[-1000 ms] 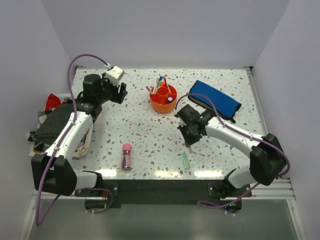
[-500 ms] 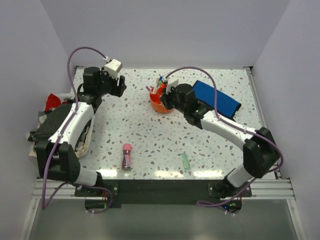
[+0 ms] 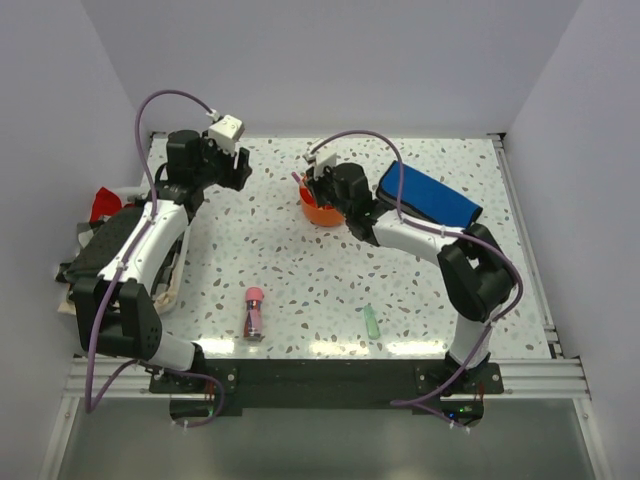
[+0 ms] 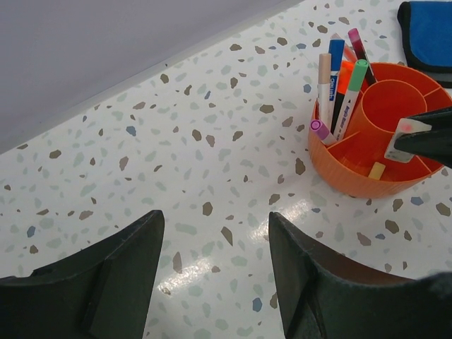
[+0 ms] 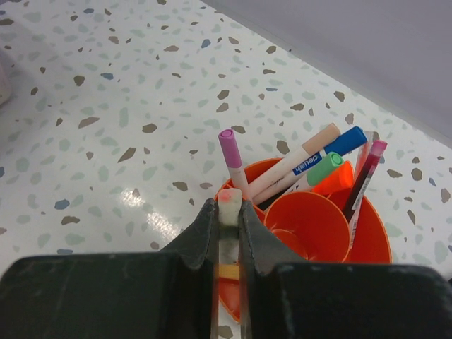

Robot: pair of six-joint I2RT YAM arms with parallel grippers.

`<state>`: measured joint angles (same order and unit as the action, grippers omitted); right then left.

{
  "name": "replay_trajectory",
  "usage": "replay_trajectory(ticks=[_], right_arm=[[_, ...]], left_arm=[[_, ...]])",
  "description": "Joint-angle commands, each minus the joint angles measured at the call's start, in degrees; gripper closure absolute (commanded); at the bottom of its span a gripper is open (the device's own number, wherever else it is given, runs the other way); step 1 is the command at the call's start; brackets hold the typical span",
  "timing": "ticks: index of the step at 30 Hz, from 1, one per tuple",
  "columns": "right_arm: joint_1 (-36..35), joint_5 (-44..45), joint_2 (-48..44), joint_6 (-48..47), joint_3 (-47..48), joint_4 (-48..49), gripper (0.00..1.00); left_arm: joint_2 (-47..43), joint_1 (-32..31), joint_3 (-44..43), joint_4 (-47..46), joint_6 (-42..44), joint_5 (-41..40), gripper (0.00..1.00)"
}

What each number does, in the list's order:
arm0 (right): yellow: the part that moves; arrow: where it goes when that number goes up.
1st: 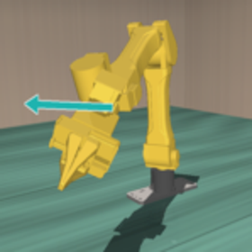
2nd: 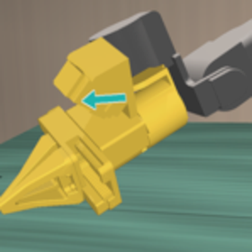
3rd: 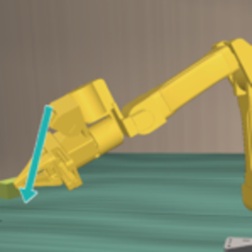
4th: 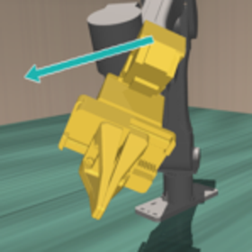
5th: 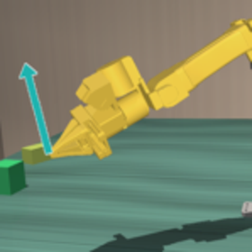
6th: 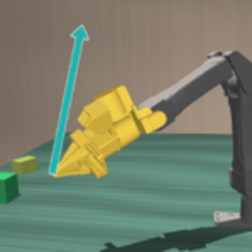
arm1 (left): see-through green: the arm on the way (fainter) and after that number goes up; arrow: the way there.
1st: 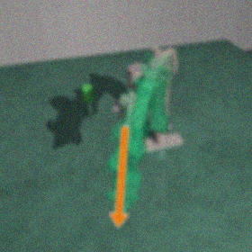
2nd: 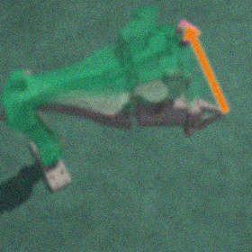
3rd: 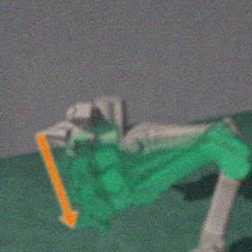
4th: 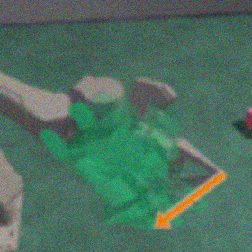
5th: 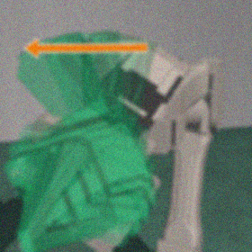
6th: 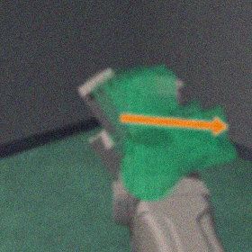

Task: Sort the stationery into containers
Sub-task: Place the stationery in the storage box, then pick up the stationery from the center of the board.

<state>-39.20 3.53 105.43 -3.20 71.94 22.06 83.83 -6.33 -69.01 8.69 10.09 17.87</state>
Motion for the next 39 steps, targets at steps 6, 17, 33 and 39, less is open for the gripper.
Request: replay_trajectory(ticks=[6, 17, 33, 39], right_arm=[[0.2, 1.8, 2.9, -4.0, 5.1, 2.6, 0.65], [0.2, 1.1, -5.7, -0.5, 2.2, -4.1, 0.59], [0.1, -2.9, -17.9, 16.8, -9.4, -58.2, 0.43], [0.1, -5.5, -17.3, 21.8, -15.3, -59.6, 0.41]], left_arm=[[1.2, 0.6, -2.7, -1.4, 0.5, 0.1, 0.34], [-0.1, 0.6, -2.4, -1.9, 0.1, 0.4, 0.34], [-1.7, 0.6, -1.2, -3.0, 0.9, 0.0, 0.34], [-1.6, 0.6, -0.6, -3.2, -0.6, 1.7, 0.34]])
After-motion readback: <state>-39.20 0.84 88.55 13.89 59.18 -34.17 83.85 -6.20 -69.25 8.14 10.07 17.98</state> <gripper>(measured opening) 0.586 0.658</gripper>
